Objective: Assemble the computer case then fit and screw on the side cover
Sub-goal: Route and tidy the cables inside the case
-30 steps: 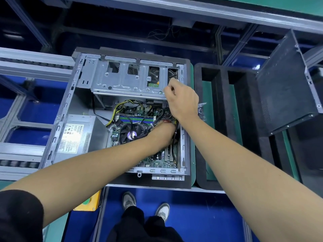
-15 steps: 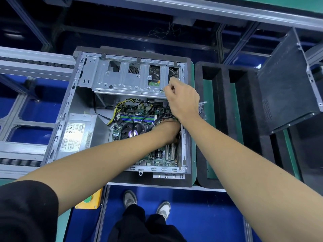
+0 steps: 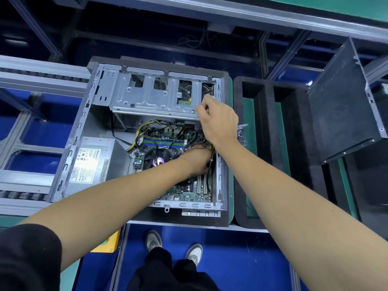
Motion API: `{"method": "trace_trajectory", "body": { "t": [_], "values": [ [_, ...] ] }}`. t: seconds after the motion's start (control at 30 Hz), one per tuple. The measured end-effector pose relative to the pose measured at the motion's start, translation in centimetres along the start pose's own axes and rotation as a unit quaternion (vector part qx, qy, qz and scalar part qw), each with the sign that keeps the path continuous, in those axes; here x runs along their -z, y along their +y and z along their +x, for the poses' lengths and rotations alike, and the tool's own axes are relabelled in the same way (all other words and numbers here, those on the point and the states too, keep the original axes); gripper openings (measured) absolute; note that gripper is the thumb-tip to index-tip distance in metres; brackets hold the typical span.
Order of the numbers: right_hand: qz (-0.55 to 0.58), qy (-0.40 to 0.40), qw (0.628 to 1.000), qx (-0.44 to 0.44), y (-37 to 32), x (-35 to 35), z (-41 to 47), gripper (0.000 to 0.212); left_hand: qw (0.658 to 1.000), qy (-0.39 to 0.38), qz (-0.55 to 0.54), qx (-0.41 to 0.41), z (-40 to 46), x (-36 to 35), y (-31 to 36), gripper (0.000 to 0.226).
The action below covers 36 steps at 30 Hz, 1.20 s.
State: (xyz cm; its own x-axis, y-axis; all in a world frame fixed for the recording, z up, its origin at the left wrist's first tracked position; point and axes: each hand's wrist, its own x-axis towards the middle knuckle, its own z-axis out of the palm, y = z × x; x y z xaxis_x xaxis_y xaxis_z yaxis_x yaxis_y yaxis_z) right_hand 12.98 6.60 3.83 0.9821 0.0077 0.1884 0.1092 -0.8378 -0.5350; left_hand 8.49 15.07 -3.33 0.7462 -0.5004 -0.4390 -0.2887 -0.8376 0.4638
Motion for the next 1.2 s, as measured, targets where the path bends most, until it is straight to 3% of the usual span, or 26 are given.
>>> {"method": "trace_trajectory", "body": {
  "t": [0.33,0.43,0.53,0.67,0.87,1.2],
  "values": [
    [-0.005,0.005,1.000,0.002,0.1,-0.1,0.1,0.024,0.999,0.004,0.038,-0.025,-0.5,0.2,0.5,0.019],
    [-0.006,0.004,1.000,0.002,0.1,-0.1,0.1,0.023,0.999,0.037,0.004,-0.020,-0.6,0.8,0.2,0.026],
    [-0.004,0.001,1.000,0.000,0.1,-0.2,0.1,0.023,1.000,0.001,0.004,-0.015,-0.7,0.8,0.2,0.024],
    [-0.004,0.003,1.000,0.000,0.0,-0.1,0.1,0.023,1.000,0.015,-0.014,0.010,-0.5,0.5,0.5,0.019],
    [-0.002,0.002,1.000,0.001,0.0,-0.1,0.0,0.023,1.000,-0.006,-0.008,0.016,-0.3,0.2,0.4,0.055],
    [0.002,0.008,1.000,0.001,0.0,-0.1,0.0,0.023,1.000,0.001,0.004,0.025,-0.2,0.3,0.3,0.043]
  ]
}}
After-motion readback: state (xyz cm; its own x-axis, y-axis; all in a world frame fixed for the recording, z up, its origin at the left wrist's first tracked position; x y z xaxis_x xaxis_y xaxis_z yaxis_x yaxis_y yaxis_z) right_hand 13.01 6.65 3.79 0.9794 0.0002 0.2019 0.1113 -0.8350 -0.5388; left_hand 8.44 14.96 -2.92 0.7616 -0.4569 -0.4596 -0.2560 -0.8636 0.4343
